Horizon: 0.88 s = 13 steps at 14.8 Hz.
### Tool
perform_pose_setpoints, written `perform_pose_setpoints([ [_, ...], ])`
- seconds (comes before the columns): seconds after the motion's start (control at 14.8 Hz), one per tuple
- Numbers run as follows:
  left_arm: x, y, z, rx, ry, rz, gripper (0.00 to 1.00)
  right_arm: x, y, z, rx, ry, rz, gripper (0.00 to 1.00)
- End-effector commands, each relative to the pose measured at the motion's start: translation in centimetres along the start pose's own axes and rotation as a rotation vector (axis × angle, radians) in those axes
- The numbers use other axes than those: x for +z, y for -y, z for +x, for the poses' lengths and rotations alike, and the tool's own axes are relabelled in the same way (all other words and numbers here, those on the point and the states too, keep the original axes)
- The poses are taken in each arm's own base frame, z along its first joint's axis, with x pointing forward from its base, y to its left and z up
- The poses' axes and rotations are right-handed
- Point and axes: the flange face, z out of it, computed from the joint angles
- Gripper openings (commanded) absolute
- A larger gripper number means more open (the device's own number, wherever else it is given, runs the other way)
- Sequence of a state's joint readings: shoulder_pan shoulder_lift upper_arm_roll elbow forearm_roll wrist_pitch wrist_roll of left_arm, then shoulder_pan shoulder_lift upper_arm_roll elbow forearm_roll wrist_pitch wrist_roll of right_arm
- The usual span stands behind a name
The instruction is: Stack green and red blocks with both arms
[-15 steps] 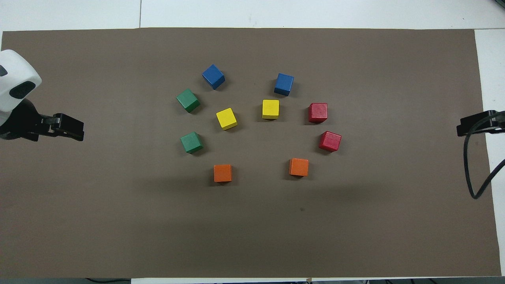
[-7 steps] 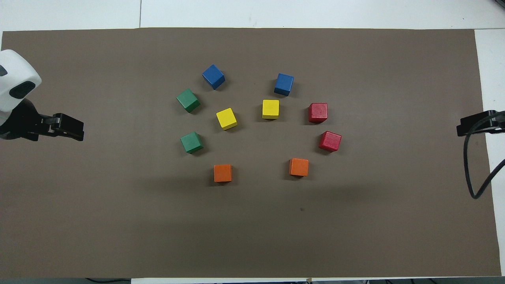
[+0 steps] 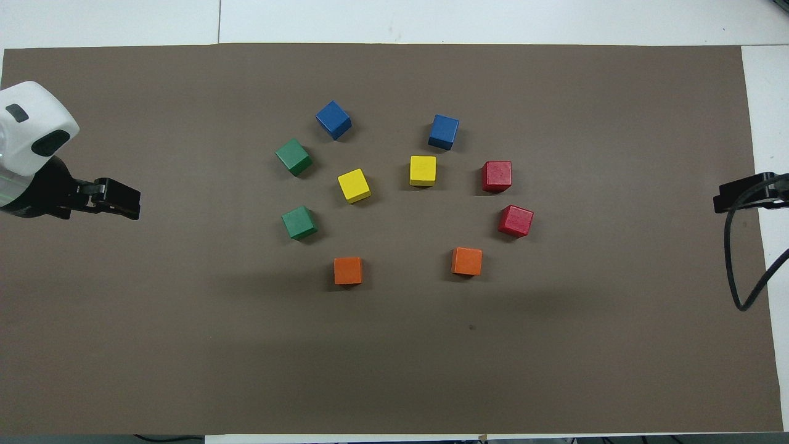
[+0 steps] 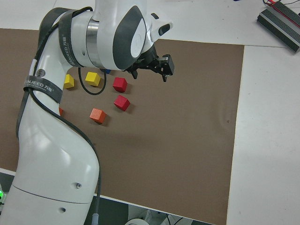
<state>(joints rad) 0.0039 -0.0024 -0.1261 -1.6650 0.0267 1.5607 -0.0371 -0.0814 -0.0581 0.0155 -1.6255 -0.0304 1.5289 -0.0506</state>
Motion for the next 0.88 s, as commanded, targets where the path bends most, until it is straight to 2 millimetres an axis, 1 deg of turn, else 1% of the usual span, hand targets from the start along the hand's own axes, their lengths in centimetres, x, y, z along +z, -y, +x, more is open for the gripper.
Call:
perform_pose_setpoints([
  [0.0,-0.2,-0.2,-0.5,-0.009,-0.048,-0.005,1.00,0.1,0.0,-0.6,-0.005,-0.004,0.008,1.00],
  [0.07,0.5,-0.2,-0.3,-0.020,-0.066,-0.005,1.00,0.0,0.0,-0.6,-0.006,-0.004,0.008,1.00],
  [0.13,1.0,-0.4,-0.7,-0.028,-0.081,-0.004,1.00,0.0,0.0,-0.6,-0.008,-0.004,0.008,1.00],
  [0.2,1.6,-0.8,-0.7,-0.023,-0.094,-0.005,1.00,0.0,-0.1,-0.7,-0.011,0.001,0.009,1.00],
  [0.34,2.7,-2.5,-0.3,-0.053,-0.085,-0.009,1.00,0.2,-0.1,-0.7,-0.011,0.003,0.009,1.00],
  [0.47,4.3,-3.7,0.9,-0.130,-0.082,-0.023,1.00,0.2,-0.1,-0.9,-0.011,0.001,0.010,1.00],
  [0.54,5.3,-5.5,1.6,-0.180,-0.078,-0.044,1.00,0.8,0.3,-0.9,-0.011,0.007,0.033,1.00],
  [0.61,6.7,-7.5,2.5,-0.260,-0.075,-0.062,1.00,0.8,0.7,-0.8,-0.006,0.001,0.060,1.00],
  [0.67,7.8,-9.4,3.1,-0.303,-0.078,-0.068,1.00,1.0,0.9,-0.4,-0.009,-0.016,0.061,1.00],
  [0.74,9.1,-10.5,3.6,-0.313,-0.073,-0.069,1.00,1.4,1.9,0.1,-0.017,-0.020,0.060,1.00],
  [0.81,10.3,-11.5,4.2,-0.305,-0.077,-0.073,1.00,2.3,2.9,0.6,-0.026,-0.012,0.060,1.00],
])
